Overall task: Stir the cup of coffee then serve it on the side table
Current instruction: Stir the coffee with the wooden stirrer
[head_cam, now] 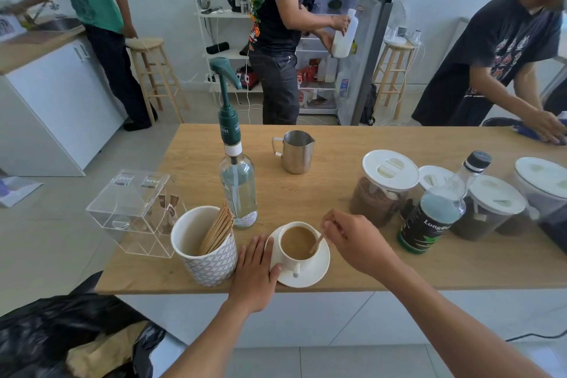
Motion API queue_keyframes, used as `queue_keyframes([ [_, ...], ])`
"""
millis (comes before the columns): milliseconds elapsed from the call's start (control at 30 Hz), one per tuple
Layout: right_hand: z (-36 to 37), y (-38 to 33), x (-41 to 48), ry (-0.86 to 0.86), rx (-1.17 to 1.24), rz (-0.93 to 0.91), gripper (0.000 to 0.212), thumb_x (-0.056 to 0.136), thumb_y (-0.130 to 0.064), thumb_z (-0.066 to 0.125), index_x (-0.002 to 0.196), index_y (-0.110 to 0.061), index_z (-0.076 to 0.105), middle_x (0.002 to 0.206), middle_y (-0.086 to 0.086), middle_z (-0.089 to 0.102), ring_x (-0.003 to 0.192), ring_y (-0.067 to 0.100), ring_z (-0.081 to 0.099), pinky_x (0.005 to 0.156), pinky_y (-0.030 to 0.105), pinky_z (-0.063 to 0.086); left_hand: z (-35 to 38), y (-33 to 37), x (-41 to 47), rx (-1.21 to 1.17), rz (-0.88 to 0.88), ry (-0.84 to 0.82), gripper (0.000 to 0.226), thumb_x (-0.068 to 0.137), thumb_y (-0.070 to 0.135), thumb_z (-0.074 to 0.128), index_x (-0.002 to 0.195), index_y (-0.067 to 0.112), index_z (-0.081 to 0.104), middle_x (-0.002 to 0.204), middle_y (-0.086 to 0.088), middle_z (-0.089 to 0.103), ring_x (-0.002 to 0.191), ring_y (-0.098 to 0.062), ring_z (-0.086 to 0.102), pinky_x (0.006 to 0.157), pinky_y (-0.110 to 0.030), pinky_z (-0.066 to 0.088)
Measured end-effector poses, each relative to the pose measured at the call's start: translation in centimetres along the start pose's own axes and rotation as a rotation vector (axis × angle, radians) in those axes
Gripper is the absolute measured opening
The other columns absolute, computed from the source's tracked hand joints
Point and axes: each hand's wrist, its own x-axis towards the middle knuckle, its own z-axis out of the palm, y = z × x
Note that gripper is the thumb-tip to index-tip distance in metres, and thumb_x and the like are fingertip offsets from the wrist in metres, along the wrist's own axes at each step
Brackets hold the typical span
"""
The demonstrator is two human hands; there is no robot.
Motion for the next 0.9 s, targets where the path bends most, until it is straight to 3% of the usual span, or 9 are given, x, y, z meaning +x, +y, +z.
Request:
queue_keyframes([
  [133,-0.5,0.6,0.5,0.086,-0.058,0.008,0.021,0.102,-0.030,0.045,0.104,-0.020,0.064,0.085,-0.006,0.072,0.076,0.014,0.067,0.072,0.042,0.059,-0.1,0.1,0.0,-0.007,0.000,-0.009,0.063,0.103,0.045,0.014,0.156,0.019,-0.009,0.166,0.001,-0.012,0.150,-0.014,-0.019,0.121,-0.036,-0.014],
  [233,-0.2,0.2,0.7,0.045,0.029,-0.036,0.022,0.102,-0.028,0.049,0.110,-0.019,0.066,0.091,-0.007,0.074,0.081,0.011,0.069,0.076,0.038,0.058,-0.2,0.1,-0.1,-0.006,0.000,-0.002,0.063,0.104,0.044,0.015,0.156,0.018,-0.008,0.166,0.000,-0.011,0.150,-0.014,-0.018,0.121,-0.035,-0.014],
  [367,0.1,-0.4,0.2,-0.048,0.150,-0.042,0.018,0.100,-0.022,0.050,0.099,-0.022,0.067,0.083,-0.011,0.072,0.076,0.005,0.068,0.075,0.037,0.059,-0.3,0.2,-0.2,-0.003,0.000,0.004,0.063,0.104,0.044,0.016,0.157,0.018,-0.008,0.166,0.001,-0.010,0.150,-0.014,-0.017,0.121,-0.035,-0.014],
  [467,-0.2,0.0,0.2,-0.016,0.059,-0.001,0.020,0.099,-0.026,0.047,0.093,-0.022,0.065,0.076,-0.012,0.070,0.070,0.012,0.067,0.069,0.043,0.058,-0.2,0.2,-0.1,-0.007,-0.001,0.002,0.063,0.104,0.044,0.016,0.156,0.018,-0.009,0.166,0.000,-0.010,0.150,-0.015,-0.018,0.121,-0.035,-0.014],
  [633,-0.5,0.6,0.7,0.089,-0.019,-0.010,0.021,0.102,-0.028,0.046,0.103,-0.018,0.065,0.087,-0.007,0.072,0.078,0.012,0.068,0.073,0.040,0.058,-0.2,0.1,-0.1,-0.005,0.004,-0.001,0.064,0.103,0.045,0.015,0.156,0.019,-0.009,0.166,0.000,-0.011,0.150,-0.015,-0.019,0.120,-0.035,-0.015],
  [767,0.0,-0.2,0.4,0.003,0.100,-0.063,0.018,0.100,-0.023,0.051,0.105,-0.019,0.068,0.086,-0.012,0.071,0.080,0.009,0.068,0.076,0.035,0.057,-0.2,0.2,-0.1,0.004,0.002,-0.002,0.064,0.103,0.045,0.015,0.156,0.019,-0.009,0.166,0.000,-0.011,0.150,-0.015,-0.019,0.120,-0.034,-0.015],
  [900,0.1,-0.3,0.1,-0.053,0.086,-0.033,0.019,0.099,-0.024,0.048,0.096,-0.020,0.067,0.078,-0.011,0.072,0.075,0.009,0.067,0.073,0.038,0.057,-0.2,0.2,-0.1,0.015,-0.002,0.000,0.064,0.103,0.045,0.015,0.156,0.019,-0.010,0.166,-0.001,-0.012,0.150,-0.015,-0.018,0.121,-0.035,-0.015],
])
